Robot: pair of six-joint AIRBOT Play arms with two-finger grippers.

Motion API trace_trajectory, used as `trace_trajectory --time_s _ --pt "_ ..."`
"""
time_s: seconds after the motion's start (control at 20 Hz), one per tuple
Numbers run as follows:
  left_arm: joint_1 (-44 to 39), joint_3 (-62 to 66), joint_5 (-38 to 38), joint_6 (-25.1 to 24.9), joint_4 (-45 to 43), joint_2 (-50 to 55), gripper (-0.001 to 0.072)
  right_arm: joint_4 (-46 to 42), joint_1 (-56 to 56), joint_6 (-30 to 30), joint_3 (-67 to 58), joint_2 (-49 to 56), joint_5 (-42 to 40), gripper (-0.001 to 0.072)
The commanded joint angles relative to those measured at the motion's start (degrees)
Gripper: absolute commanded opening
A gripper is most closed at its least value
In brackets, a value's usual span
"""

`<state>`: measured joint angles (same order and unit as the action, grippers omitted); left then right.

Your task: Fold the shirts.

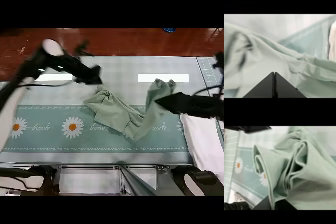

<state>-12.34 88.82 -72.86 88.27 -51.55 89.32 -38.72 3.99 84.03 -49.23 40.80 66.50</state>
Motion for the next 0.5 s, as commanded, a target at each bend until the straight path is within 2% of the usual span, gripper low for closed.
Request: trace_trajectory --time_s 0.0,0.2,0.4,0.45 --pt "14.84 -2.95 -0.96 -0.81 -6.25 -14.12 0.0021 8.76 11.02 -7.02 -1.25 13.66 -14.4 0.002" --pt "23.56 -13.57 2.56 -5.03 -6.99 -31.3 0.002 10.8 21.55 -9.97 -11.87 33.81 -22.05 0.0021" --pt "23.26 -27.71 5.27 -5.73 -6.93 -44.24 0.002 12.66 26.05 -9.79 -24.13 50.88 -23.32 0.0021" --pt "22.73 -31.45 6.49 -5.53 -6.4 -46.42 0.002 13.09 26.75 -9.79 -26.23 53.86 -23.96 0.0095"
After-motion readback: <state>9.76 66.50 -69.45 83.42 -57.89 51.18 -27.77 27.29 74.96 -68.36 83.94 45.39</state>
